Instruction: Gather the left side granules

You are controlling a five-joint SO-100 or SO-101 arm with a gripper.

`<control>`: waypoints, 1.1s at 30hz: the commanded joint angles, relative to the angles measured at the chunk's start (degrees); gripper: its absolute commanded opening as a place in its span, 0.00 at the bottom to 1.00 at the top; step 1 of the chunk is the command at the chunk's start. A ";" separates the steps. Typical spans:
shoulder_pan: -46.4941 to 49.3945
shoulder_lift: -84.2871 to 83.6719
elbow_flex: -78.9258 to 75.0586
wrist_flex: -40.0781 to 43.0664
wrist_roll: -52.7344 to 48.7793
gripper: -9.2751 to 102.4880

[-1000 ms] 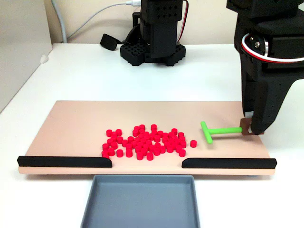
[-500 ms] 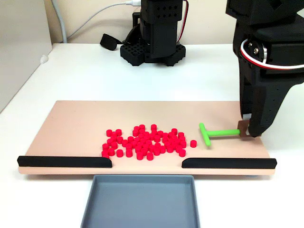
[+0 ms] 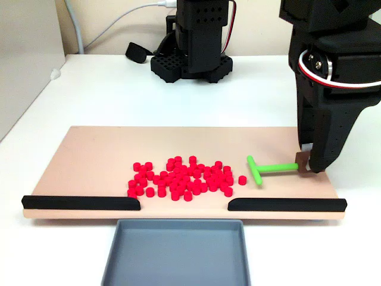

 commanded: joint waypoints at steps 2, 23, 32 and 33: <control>0.79 0.26 -2.37 -0.35 -0.26 0.08; 0.35 -3.16 -4.66 -0.44 0.18 0.08; 0.26 -3.34 -4.66 -0.35 0.18 0.08; 0.26 -3.34 -4.66 -0.35 0.18 0.08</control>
